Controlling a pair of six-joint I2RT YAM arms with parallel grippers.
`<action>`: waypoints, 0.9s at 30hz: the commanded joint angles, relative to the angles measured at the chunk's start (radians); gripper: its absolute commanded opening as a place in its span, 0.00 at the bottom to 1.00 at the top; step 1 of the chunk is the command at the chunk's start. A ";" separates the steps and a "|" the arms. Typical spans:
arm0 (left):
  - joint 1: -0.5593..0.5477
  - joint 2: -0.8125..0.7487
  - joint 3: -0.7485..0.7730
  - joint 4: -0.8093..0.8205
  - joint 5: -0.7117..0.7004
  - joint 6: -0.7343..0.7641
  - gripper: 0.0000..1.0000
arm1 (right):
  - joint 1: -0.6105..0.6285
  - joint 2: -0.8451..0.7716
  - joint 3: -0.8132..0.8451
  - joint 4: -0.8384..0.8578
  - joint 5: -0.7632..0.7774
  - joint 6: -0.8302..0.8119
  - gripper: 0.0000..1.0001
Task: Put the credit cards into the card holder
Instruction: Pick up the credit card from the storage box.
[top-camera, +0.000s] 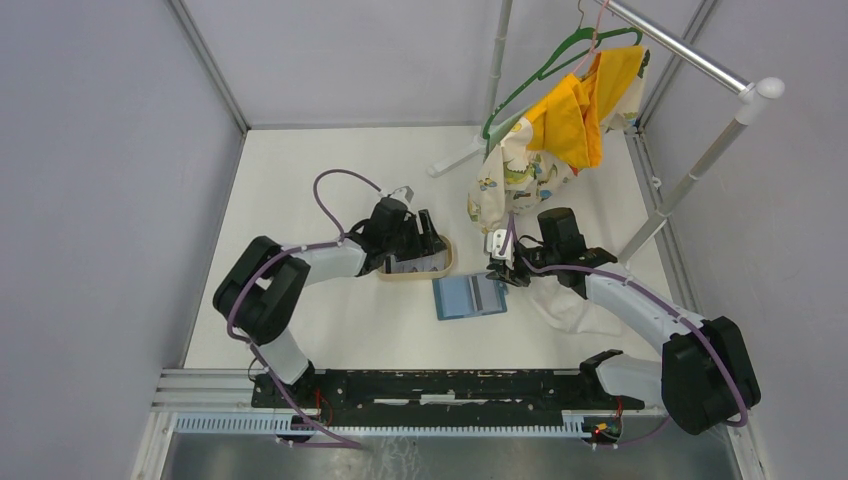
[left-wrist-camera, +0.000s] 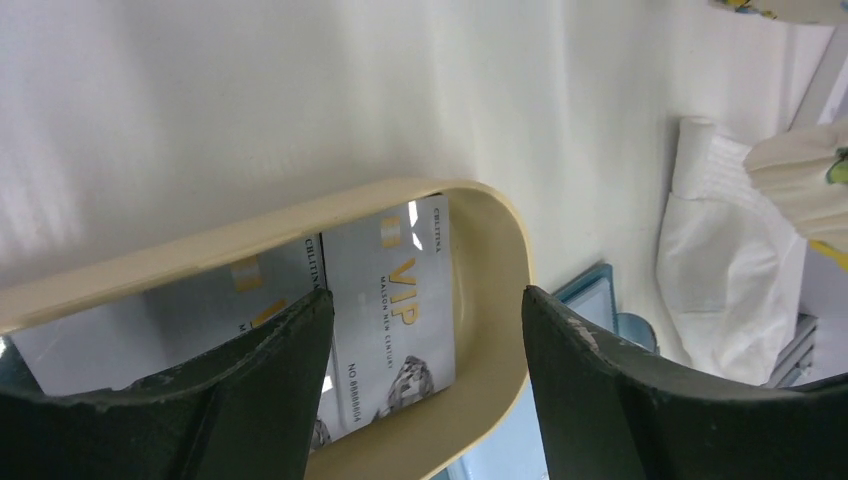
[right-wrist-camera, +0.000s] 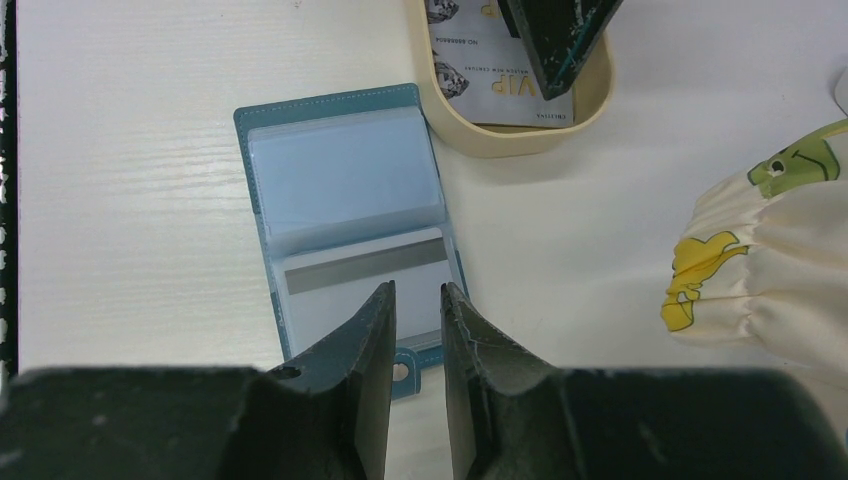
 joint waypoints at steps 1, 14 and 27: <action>-0.001 0.059 0.042 0.017 0.055 -0.057 0.76 | -0.002 -0.006 0.001 0.035 -0.003 0.012 0.29; 0.000 0.011 0.010 0.182 0.196 -0.159 0.75 | -0.002 -0.012 0.002 0.034 -0.001 0.012 0.29; -0.002 -0.033 0.010 0.151 0.180 -0.130 0.72 | -0.003 -0.017 0.003 0.037 0.003 0.015 0.29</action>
